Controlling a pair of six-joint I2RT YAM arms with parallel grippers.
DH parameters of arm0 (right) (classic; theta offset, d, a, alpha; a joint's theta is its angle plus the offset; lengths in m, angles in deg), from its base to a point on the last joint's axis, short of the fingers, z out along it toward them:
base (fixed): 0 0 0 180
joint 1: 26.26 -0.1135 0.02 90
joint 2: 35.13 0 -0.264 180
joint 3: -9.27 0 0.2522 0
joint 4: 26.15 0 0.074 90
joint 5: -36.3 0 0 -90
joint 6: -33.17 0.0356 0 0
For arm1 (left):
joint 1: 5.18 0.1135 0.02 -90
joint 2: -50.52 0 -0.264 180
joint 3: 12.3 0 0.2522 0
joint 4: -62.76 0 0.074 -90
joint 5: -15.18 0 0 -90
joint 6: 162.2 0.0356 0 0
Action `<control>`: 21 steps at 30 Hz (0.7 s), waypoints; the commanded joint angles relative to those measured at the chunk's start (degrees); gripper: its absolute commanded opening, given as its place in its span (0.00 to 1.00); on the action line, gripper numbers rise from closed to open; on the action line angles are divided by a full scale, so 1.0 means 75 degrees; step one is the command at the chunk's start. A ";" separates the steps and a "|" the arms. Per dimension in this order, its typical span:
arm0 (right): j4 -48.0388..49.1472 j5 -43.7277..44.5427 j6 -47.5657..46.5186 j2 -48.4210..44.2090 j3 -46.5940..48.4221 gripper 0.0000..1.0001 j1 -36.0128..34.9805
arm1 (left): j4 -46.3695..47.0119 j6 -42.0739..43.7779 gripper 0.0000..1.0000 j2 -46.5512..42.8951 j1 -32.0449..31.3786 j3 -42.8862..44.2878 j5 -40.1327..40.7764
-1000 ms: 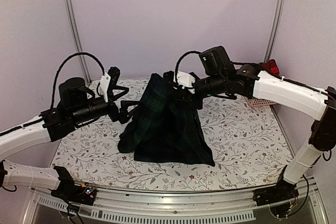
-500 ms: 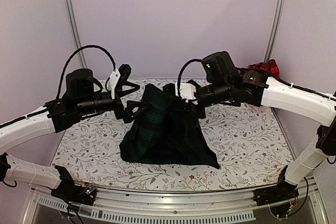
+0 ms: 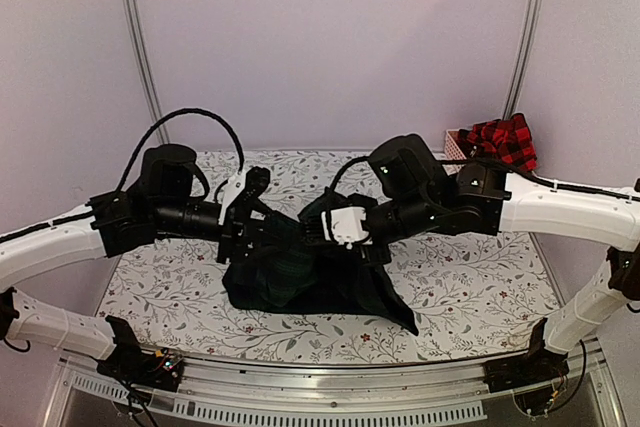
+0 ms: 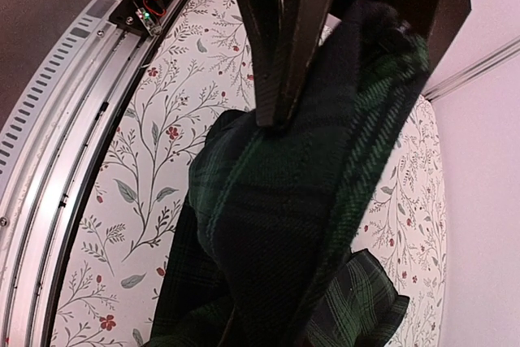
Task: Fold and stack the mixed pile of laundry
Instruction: Pass from the right arm to the left
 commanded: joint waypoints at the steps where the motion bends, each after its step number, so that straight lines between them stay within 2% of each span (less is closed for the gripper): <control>1: 0.0510 0.0192 0.0000 -0.0384 -0.0113 0.00 -0.0038 | -0.0836 0.0433 0.20 -0.0056 -0.0247 0.0302 -0.0024; 2: 0.0596 0.0216 0.0021 -0.0405 -0.0153 0.00 -0.0038 | -0.0997 0.0438 0.06 -0.0043 -0.0245 0.0393 0.0123; 3: 0.0685 0.0230 0.0059 -0.0433 -0.0201 0.00 -0.0038 | -0.1047 0.0380 0.00 -0.0073 -0.0252 0.0469 0.0445; 4: 0.0823 0.0222 0.0105 -0.0454 -0.0265 0.03 -0.0032 | -0.0991 0.0308 0.00 -0.0172 -0.0252 0.0519 0.0671; 5: 0.0966 0.0213 0.0210 -0.0449 -0.0326 0.15 -0.0003 | -0.0776 0.0204 0.00 -0.0324 -0.0244 0.0522 0.0888; 7: 0.1375 0.0036 0.0683 -0.0454 -0.0427 0.51 0.0213 | -0.0121 -0.0141 0.00 -0.0669 -0.0237 0.0529 0.1587; 10: 0.2191 -0.0828 0.1944 -0.0662 -0.0876 0.80 0.1018 | 0.0228 -0.0478 0.00 -0.0681 -0.0180 0.1117 0.2875; 12: 0.3262 -0.1099 0.2721 -0.1029 -0.1659 0.94 0.1462 | -0.0046 -0.0528 0.00 -0.0226 -0.0076 0.1839 0.3362; 14: 0.4315 -0.0956 0.3495 -0.1594 -0.2525 0.99 0.1652 | -0.0424 -0.0604 0.00 0.0376 0.0017 0.2559 0.3799; 17: 0.5269 -0.0592 0.4522 -0.2439 -0.3703 0.99 0.1881 | -0.1222 -0.0714 0.00 0.1416 0.0216 0.3610 0.4227; 21: 0.6093 -0.0327 0.5510 -0.3645 -0.5329 0.99 0.1931 | -0.1951 -0.0959 0.00 0.2516 0.0463 0.4587 0.4270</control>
